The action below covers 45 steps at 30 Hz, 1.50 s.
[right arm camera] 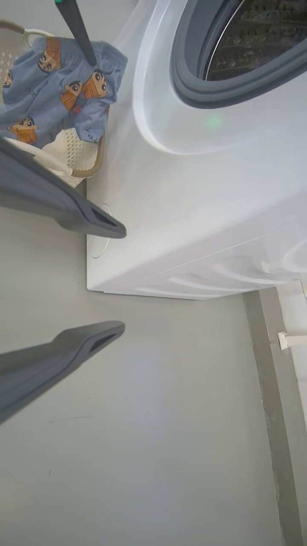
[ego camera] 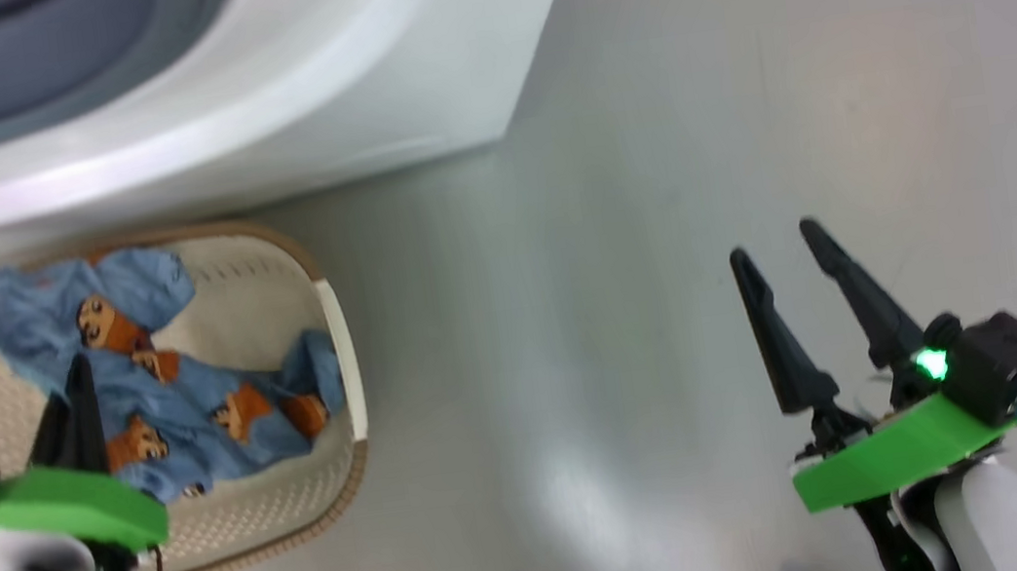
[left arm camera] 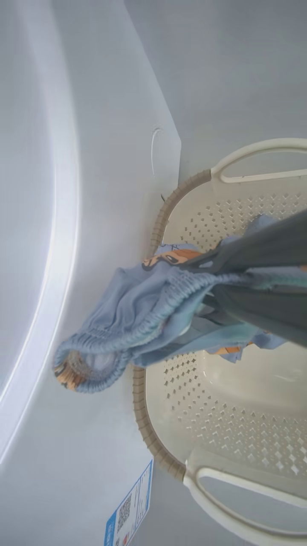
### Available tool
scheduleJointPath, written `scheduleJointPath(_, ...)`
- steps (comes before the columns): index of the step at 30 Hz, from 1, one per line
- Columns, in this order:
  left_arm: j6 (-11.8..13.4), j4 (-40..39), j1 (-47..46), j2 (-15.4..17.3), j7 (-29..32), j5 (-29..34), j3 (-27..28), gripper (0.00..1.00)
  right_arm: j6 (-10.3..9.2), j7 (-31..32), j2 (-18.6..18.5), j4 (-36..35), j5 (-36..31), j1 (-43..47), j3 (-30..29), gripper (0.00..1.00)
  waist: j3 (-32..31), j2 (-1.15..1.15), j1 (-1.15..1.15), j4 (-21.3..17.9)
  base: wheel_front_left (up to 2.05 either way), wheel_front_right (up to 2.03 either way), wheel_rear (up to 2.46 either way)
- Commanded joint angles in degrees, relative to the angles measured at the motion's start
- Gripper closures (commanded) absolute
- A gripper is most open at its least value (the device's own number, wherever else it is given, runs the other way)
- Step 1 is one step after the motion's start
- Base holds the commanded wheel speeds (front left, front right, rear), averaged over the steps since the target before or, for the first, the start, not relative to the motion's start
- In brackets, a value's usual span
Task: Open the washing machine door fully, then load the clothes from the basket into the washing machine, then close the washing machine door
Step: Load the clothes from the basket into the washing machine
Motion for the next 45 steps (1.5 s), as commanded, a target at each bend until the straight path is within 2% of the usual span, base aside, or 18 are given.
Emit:
scheduleJointPath(1,0.6,-2.3,2.5,1.6,-0.4,1.1,2.6,1.00,0.08,-0.3,0.1,-0.9,-1.3,1.8,1.7,0.00,-5.7,0.00,0.00,0.6,0.00,0.00,0.00)
scheduleJointPath(10,1.4,-15.8,11.8,-1.1,-0.4,5.4,9.8,1.00,0.08,-0.3,0.1,0.5,-1.5,5.1,2.2,0.00,-13.5,0.00,0.00,0.4,0.00,0.00,0.00)
scheduleJointPath(20,2.4,-26.2,18.1,-4.3,-0.4,11.3,15.0,1.00,0.08,-0.3,0.1,1.5,-1.8,7.9,2.8,0.00,-20.3,0.00,0.00,-0.4,0.00,0.00,0.00)
scheduleJointPath(34,2.5,-37.3,26.2,-7.3,-0.4,16.4,18.1,1.00,0.08,-0.3,0.1,1.9,-1.7,10.7,3.0,0.00,-27.1,0.00,0.00,-1.7,0.00,0.00,0.00)
scheduleJointPath(45,3.1,-43.6,31.0,-8.5,-0.4,18.8,19.3,1.00,0.08,-0.3,0.1,1.2,-1.8,12.2,2.6,0.00,-29.3,0.00,0.00,-2.5,0.00,0.00,0.00)
